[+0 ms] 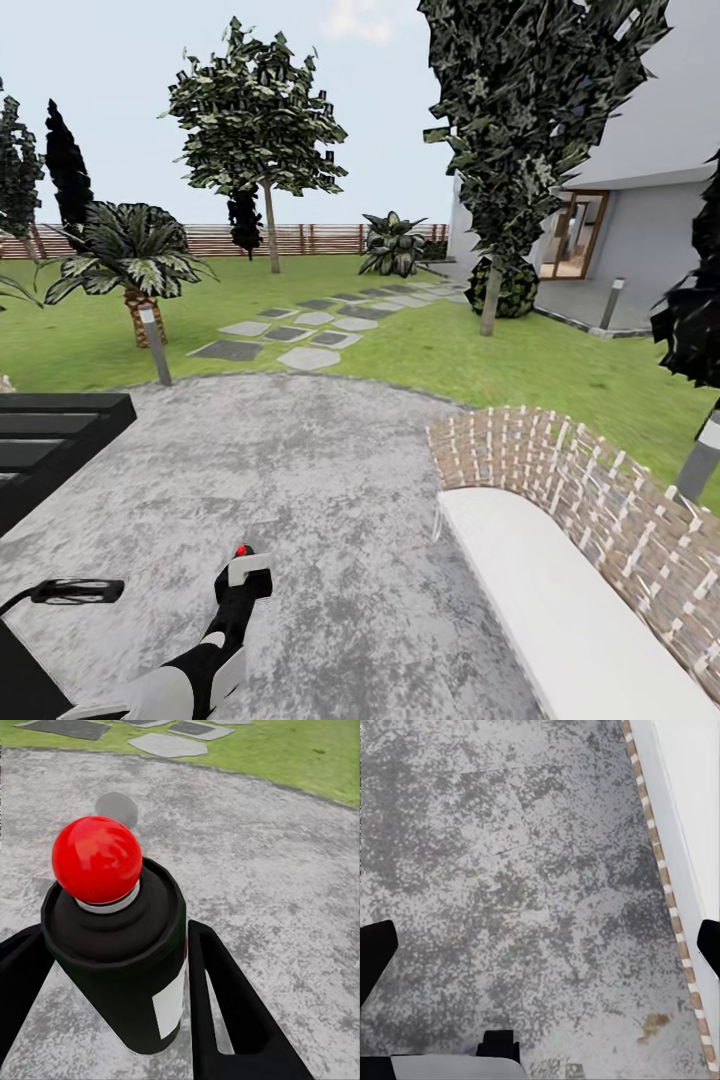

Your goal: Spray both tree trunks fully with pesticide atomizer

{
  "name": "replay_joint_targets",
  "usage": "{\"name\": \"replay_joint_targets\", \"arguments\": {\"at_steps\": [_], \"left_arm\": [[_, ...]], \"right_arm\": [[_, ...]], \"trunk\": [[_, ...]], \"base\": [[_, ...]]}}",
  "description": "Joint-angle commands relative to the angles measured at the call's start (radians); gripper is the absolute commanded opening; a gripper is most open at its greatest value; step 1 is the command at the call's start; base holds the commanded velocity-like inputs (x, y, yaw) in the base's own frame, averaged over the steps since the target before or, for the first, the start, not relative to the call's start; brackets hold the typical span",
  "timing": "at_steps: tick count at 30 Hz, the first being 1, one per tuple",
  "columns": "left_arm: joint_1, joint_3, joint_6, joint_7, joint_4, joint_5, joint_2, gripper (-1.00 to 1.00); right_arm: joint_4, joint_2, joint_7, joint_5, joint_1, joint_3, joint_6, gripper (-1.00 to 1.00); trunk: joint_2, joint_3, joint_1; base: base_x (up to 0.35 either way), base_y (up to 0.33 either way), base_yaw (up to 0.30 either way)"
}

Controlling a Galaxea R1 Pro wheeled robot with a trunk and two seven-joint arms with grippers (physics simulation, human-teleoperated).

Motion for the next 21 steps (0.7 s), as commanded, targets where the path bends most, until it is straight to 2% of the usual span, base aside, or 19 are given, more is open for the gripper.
{"name": "replay_joint_targets", "arguments": {"at_steps": [1, 6, 14, 21], "left_arm": [[0.0, -0.001, 0.0, 0.0, 0.0, 0.0, 0.0, -1.0], [0.0, -0.001, 0.0, 0.0, 0.0, 0.0, 0.0, -1.0], [0.0, -0.001, 0.001, 0.0, 0.0, 0.0, 0.0, -1.0], [0.0, -0.001, 0.001, 0.0, 0.0, 0.0, 0.0, -1.0]], "right_arm": [[0.0, 0.0, 0.0, 0.0, 0.0, 0.0, 0.0, 1.0], [0.0, 0.0, 0.0, 0.0, 0.0, 0.0, 0.0, 1.0], [0.0, 0.0, 0.0, 0.0, 0.0, 0.0, 0.0, 1.0], [0.0, 0.0, 0.0, 0.0, 0.0, 0.0, 0.0, 1.0]], "trunk": [[0.0, 0.0, 0.0], [0.0, 0.0, 0.0], [0.0, 0.0, 0.0], [0.0, 0.0, 0.0]], "base": [[0.35, 0.0, 0.092], [0.35, 0.0, 0.143], [0.35, 0.0, 0.231], [0.35, 0.0, 0.081]]}}
